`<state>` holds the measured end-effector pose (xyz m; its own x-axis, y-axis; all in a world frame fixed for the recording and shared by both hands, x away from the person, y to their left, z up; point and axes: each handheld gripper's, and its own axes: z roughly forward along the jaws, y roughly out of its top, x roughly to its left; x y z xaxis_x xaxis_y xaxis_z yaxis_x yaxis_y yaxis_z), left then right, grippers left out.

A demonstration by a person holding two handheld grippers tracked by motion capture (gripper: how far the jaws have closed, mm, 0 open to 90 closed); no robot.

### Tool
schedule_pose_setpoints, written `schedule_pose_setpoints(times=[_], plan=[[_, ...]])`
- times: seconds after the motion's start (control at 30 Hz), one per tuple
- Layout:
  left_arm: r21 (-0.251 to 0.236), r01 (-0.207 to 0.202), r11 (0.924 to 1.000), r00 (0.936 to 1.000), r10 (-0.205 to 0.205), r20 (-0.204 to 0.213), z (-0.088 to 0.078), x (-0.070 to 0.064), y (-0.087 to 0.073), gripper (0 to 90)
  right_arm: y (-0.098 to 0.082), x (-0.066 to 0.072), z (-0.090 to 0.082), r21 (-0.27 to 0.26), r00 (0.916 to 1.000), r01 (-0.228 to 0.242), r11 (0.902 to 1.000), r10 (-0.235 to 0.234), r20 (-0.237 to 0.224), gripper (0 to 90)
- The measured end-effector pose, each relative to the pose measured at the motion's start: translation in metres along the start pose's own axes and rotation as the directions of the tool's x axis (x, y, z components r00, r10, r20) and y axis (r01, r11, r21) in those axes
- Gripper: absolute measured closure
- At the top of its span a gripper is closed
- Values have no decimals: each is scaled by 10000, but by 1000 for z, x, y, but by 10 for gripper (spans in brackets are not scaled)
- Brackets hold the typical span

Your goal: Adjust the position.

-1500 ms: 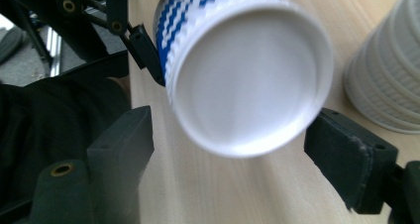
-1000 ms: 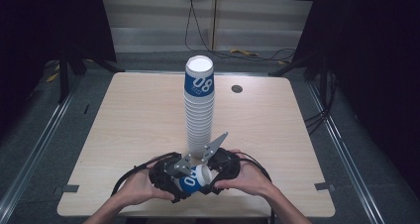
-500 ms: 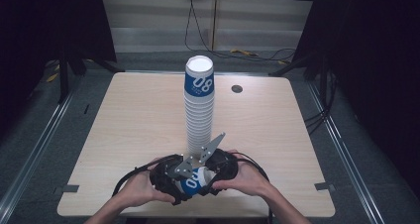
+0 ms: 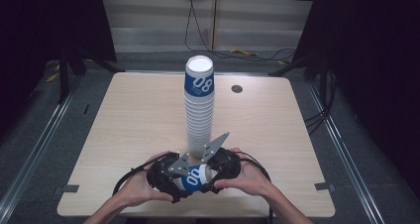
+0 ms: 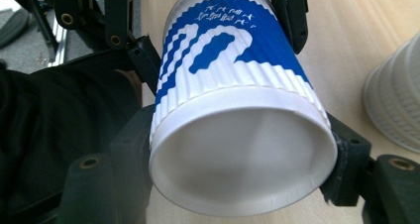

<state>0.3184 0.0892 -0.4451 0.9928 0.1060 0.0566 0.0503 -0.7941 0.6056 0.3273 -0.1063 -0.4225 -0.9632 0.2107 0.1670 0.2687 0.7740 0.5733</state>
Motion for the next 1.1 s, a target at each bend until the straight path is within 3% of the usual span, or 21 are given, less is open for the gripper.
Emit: schedule_pose_setpoints(times=[0.1,0.17,0.27,0.47,0.53,0.63,0.8,0.9,0.97,1.1], plan=[[74,-86,9999,9999,86,73,-2,0,0,164,0,1,-1,-5,9998,63,10000,-63,162,300],[0,-166,9999,9998,166,-124,-2,-2,1,160,-1,0,-1,-13,10000,91,10000,-91,-3,301],[14,-93,10000,10000,93,34,-4,-1,1,162,-2,1,0,58,9999,97,9999,-98,30,300],[-451,-173,9988,9998,175,53,-8,-2,0,162,-7,0,0,-66,10000,30,10000,-30,4,298],[-466,-88,9989,10000,89,19,-10,-2,0,164,-9,0,-1,-55,10000,-1,10000,1,22,298],[-911,47,9958,10000,-48,-13,-12,-2,-1,159,-11,-2,-2,-179,10000,-14,9998,14,9,297],[-1407,430,9891,9989,-401,236,-16,3,-7,162,-14,-2,-3,-191,9999,-98,9998,101,133,292],[-1915,718,9789,9970,-646,436,-20,6,-12,161,-18,-6,-2,-411,9996,-244,9989,251,157,291],[-2300,1000,9680,9944,-894,561,-24,9,-15,161,-20,-8,-3,-537,9988,-429,9976,440,195,291],[-2749,1452,9504,9893,-1352,550,-28,14,-21,160,-25,-11,-4,-692,9979,-572,9960,591,257,291]])
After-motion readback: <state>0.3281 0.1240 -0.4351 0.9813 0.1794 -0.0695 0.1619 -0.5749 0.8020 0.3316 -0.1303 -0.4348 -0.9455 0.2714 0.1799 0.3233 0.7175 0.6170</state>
